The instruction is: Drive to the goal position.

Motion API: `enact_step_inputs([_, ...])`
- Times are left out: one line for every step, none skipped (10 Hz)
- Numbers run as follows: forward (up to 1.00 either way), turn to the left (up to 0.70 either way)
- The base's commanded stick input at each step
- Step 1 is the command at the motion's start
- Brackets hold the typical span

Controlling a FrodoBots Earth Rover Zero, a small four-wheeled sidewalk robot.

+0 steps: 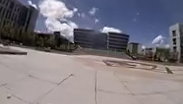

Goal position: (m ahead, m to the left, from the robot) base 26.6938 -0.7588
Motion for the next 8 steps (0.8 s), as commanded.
enact_step_inputs([0.70,0.00])
enact_step_inputs([0.70,0.00])
enact_step_inputs([0.70,0.00])
enact_step_inputs([0.70,0.00])
enact_step_inputs([0.70,0.00])
enact_step_inputs([0.70,0.00])
enact_step_inputs([0.70,0.00])
enact_step_inputs([0.70,0.00])
